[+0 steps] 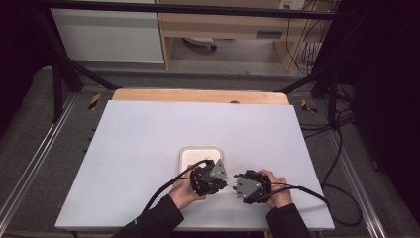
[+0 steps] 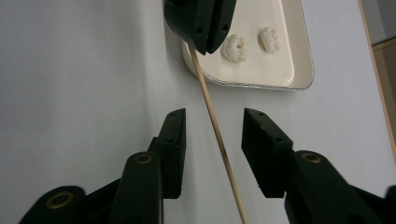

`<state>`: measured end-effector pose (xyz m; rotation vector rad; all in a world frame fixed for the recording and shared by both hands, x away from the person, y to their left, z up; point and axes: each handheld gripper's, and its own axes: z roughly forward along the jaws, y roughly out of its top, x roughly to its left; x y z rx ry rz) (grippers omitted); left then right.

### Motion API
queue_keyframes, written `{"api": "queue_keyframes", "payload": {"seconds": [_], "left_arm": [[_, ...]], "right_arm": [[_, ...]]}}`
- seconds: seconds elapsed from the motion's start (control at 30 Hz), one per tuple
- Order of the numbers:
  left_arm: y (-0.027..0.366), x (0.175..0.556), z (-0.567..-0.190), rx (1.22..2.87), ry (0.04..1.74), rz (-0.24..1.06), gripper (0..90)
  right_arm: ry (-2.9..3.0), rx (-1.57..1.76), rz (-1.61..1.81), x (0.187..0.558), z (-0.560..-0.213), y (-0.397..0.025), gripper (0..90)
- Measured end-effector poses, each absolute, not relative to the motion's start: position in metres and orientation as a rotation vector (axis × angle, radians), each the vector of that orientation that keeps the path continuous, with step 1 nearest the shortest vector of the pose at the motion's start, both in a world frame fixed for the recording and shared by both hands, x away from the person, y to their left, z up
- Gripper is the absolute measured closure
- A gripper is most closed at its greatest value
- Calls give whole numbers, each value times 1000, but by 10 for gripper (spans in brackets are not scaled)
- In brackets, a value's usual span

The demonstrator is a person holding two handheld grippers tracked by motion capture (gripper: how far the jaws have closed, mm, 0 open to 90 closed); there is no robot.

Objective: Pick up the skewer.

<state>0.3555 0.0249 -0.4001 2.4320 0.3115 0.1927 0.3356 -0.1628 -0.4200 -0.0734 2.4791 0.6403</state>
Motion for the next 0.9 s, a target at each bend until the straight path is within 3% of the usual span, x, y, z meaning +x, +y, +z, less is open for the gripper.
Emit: {"api": "queue_keyframes", "payload": {"seconds": [0.6,0.9], "left_arm": [[20,354,-403,2438,297,159,887],[21,357,-404,2436,303,146,885]], "right_arm": [[2480,-155,591,333,-424,-162,830],[2474,-206,564,331,-425,-162,869]]}}
